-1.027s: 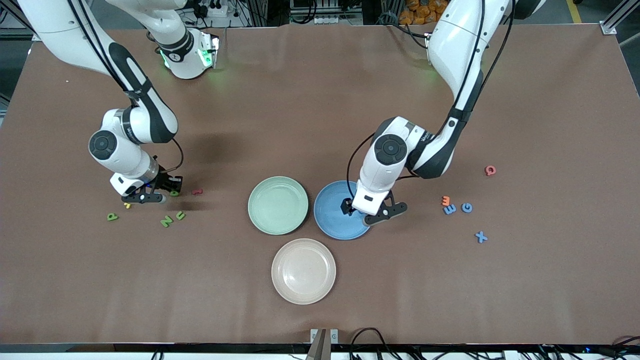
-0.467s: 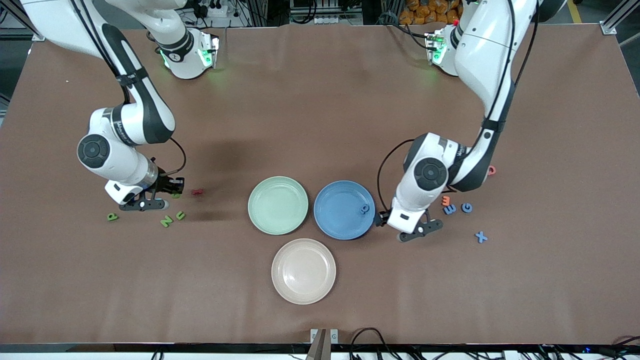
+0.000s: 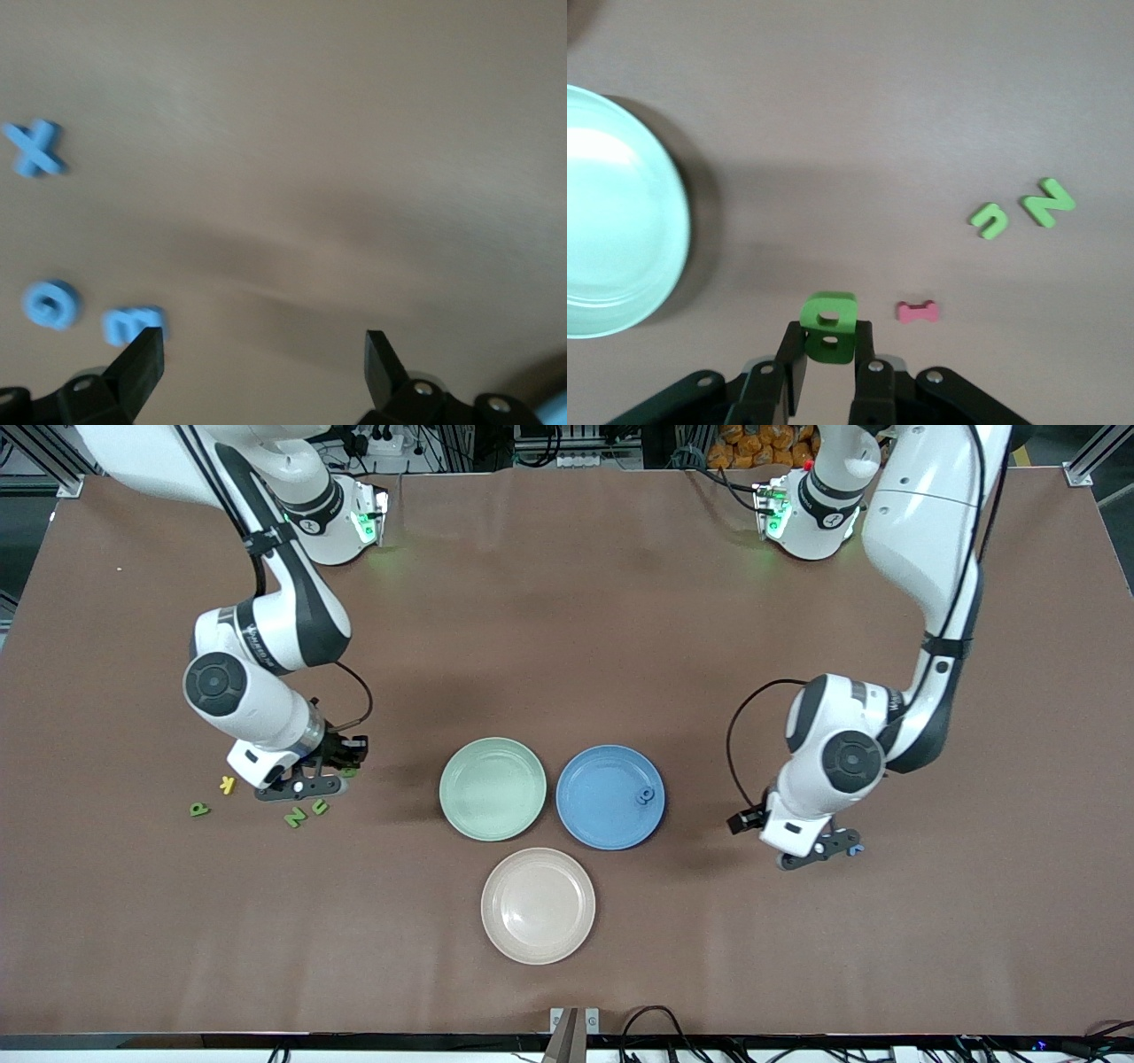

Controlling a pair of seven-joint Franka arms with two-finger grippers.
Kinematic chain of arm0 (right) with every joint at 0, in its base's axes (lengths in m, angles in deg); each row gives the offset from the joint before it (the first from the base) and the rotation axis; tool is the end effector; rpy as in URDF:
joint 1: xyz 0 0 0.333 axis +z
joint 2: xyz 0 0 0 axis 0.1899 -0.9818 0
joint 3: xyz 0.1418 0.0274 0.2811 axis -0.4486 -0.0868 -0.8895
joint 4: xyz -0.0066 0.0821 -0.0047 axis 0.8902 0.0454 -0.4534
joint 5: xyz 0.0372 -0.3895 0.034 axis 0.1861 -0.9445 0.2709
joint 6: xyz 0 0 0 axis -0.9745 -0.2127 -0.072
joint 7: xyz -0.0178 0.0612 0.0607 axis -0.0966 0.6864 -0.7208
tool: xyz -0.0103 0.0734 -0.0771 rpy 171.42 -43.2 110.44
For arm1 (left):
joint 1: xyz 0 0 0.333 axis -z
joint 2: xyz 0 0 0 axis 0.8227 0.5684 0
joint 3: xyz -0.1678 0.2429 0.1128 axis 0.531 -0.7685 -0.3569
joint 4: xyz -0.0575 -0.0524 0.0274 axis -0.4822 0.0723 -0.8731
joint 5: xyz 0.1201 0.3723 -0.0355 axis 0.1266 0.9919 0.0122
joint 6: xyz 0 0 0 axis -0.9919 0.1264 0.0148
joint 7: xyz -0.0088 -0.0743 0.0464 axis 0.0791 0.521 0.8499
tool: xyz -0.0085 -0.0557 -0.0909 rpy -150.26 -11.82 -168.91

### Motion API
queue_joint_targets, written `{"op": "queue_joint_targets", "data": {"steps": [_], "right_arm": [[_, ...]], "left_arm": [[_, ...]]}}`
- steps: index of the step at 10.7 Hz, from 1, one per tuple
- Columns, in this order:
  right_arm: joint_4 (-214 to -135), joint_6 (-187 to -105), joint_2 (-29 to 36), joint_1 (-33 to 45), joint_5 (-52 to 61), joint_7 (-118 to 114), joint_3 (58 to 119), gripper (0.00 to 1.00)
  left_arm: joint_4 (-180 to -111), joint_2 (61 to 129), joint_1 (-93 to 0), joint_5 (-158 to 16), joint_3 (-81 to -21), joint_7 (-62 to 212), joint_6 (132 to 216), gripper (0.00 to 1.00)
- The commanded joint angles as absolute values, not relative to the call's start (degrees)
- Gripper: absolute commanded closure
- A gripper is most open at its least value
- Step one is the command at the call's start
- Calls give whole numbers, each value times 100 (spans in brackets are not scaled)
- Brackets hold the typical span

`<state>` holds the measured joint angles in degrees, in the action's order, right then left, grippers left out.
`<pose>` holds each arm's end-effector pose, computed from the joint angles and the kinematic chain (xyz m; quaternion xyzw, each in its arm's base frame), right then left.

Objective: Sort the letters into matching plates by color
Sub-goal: 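Carry the green B to the green plate while the left gripper returns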

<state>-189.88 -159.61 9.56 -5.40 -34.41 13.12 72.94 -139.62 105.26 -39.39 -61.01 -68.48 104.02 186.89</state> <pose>0.5794 0.1555 0.3082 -0.9982 -0.0550 0.0212 0.0082 0.6579 -0.1956 0.2467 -0.9872 -0.1592 0.0058 0.0038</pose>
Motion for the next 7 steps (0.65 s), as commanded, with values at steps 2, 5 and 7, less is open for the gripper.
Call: {"op": "queue_joint_targets", "data": {"steps": [2, 5, 7], "right_arm": [[-18654, -15866, 874, 82, -3362, 1695, 7318, 80], [-18277, -15866, 462, 434, -3370, 2029, 7318, 80], [-18030, -15866, 145, 732, -3370, 2161, 7318, 80]], "left_arm": [[-14448, 10161, -4341, -5957, -6768, 9916, 18653, 0], [-14957, 9854, -4480, -5957, -6768, 9889, 18671, 0], [-15256, 9757, -4682, -5974, -6768, 9889, 18749, 0]]}}
